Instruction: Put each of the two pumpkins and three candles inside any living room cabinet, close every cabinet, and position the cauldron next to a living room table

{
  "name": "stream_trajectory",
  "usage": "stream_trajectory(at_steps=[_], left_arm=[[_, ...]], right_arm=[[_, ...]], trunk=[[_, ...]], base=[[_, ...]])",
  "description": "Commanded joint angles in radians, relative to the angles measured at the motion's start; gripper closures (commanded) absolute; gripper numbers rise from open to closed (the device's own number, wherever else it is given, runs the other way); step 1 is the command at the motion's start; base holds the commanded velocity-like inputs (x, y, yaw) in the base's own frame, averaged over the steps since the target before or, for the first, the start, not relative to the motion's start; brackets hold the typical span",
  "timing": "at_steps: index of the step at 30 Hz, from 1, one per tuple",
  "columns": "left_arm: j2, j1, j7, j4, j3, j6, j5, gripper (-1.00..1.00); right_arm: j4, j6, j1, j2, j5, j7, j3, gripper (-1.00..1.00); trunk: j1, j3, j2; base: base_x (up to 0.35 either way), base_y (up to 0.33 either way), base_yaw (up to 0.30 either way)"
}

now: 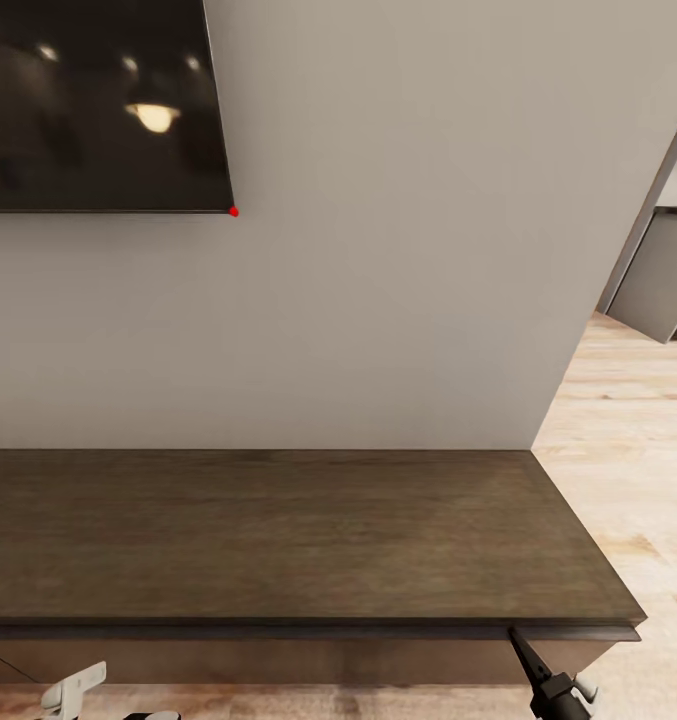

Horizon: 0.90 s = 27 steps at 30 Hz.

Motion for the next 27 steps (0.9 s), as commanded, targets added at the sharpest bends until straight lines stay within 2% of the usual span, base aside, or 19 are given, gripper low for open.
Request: stream_trajectory(at_steps=[1, 10, 20, 27], left_arm=[[0.0, 0.0, 0.003, 0.0, 0.0, 0.011, -0.001, -1.0], [0.0, 0.0, 0.003, 0.0, 0.0, 0.009, -0.001, -1.0], [0.0, 0.0, 0.003, 0.0, 0.0, 0.009, -0.001, -1.0], [0.0, 0.0, 0.003, 0.0, 0.0, 0.009, -0.001, -1.0]], right_arm=[[0.001, 0.012, 0.0, 0.0, -0.006, -0.027, 0.001, 1.0], [0.001, 0.012, 0.0, 0.0, -0.006, -0.027, 0.001, 1.0], [0.001, 0.011, 0.0, 0.0, -0.006, -0.025, 0.001, 1.0], [0.0, 0.007, 0.0, 0.002, -0.007, -0.019, 0.002, 1.0]], trunk=[[0.0, -0.001, 0.0], [0.0, -0.001, 0.0], [0.0, -0.001, 0.0], [0.0, -0.001, 0.0]], base=[[0.0, 0.0, 0.0], [-0.025, 0.0, 0.0], [-0.154, 0.0, 0.0], [-0.03, 0.0, 0.0]])
